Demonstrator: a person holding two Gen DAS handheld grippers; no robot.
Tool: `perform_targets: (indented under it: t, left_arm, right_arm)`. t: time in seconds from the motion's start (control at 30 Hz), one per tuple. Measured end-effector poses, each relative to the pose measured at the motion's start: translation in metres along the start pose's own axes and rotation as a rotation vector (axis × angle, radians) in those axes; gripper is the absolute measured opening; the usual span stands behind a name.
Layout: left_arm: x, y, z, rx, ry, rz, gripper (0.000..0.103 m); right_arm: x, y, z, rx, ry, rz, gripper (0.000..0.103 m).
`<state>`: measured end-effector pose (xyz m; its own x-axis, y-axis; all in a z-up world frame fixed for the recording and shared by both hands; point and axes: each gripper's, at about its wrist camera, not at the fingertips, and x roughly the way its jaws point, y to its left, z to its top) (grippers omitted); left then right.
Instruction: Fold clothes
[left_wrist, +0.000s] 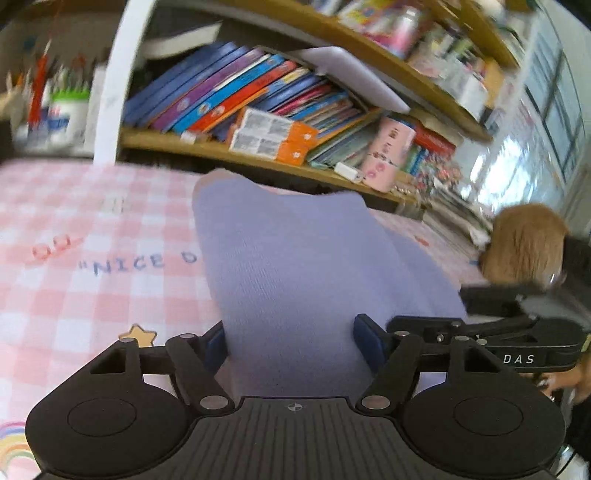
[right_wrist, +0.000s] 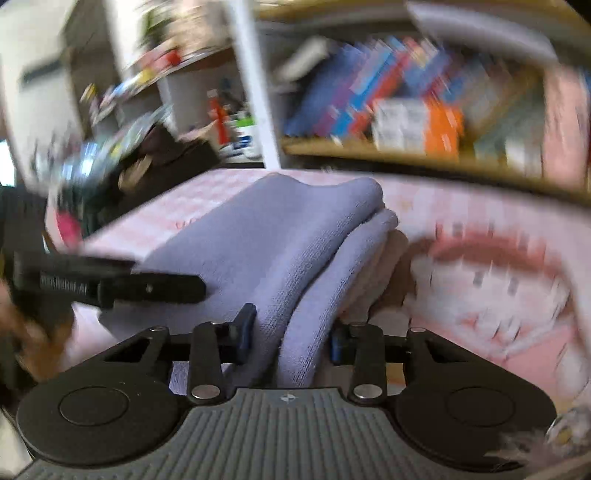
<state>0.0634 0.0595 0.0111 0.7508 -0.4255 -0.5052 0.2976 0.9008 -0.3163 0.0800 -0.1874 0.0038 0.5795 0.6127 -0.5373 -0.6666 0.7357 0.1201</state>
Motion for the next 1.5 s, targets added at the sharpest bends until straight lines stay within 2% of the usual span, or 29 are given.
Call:
perform_targets:
  t: [0.07, 0.2, 0.27, 0.33, 0.4, 0.47, 0.53, 0.63, 0.77, 0.87, 0.97, 1.17, 1.3, 1.5]
  left_arm:
    - [0.000, 0.006, 0.003, -0.020, 0.011, -0.019, 0.073]
    - [0.001, 0.033, 0.008, -0.165, 0.033, -0.094, 0.077]
    - [-0.002, 0.042, 0.010, -0.210, 0.026, -0.108, 0.077]
    - [-0.004, 0.052, 0.010, -0.267, 0.011, -0.135, 0.077]
    - [-0.005, 0.062, 0.008, -0.332, 0.002, -0.166, 0.077]
    - [-0.002, 0.069, 0.005, -0.393, 0.005, -0.191, 0.076]
    - [0.005, 0.065, 0.005, -0.385, 0.022, -0.196, 0.075]
    - [0.015, 0.060, 0.004, -0.373, 0.048, -0.203, 0.074]
    - [0.017, 0.041, 0.004, -0.270, 0.040, -0.145, 0.068]
    - [0.009, 0.023, 0.005, -0.161, 0.011, -0.107, 0.063]
    - [0.005, 0.012, 0.007, -0.112, -0.002, -0.096, 0.062]
    - [0.006, 0.006, 0.012, -0.093, -0.022, -0.097, 0.062]
    - [0.017, 0.016, 0.023, -0.137, -0.057, -0.126, 0.062]
    - [0.053, 0.040, 0.056, -0.202, -0.085, -0.138, 0.062]
  right_arm:
    - [0.002, -0.007, 0.001, 0.040, 0.016, 0.014, 0.036]
    - [0.008, -0.039, 0.007, 0.289, 0.082, 0.087, 0.049]
    - [0.011, -0.049, 0.007, 0.387, 0.105, 0.084, 0.078]
    - [0.016, -0.059, 0.006, 0.492, 0.124, 0.093, 0.080]
    - [0.016, -0.070, 0.002, 0.602, 0.110, 0.137, 0.080]
    - [0.017, -0.076, 0.000, 0.673, 0.102, 0.164, 0.079]
    - [0.020, -0.076, 0.001, 0.692, 0.102, 0.178, 0.076]
    - [0.025, -0.070, 0.004, 0.675, 0.110, 0.187, 0.063]
    - [0.024, -0.057, 0.003, 0.580, 0.089, 0.149, 0.045]
    - [0.013, -0.041, 0.005, 0.408, 0.039, 0.109, 0.035]
    - [0.007, -0.033, 0.005, 0.334, 0.022, 0.084, 0.034]
    - [0.001, -0.037, 0.006, 0.319, -0.012, 0.074, 0.032]
    - [0.000, -0.049, 0.018, 0.337, -0.058, 0.080, 0.031]
    - [0.030, -0.078, 0.051, 0.351, -0.094, 0.069, 0.031]
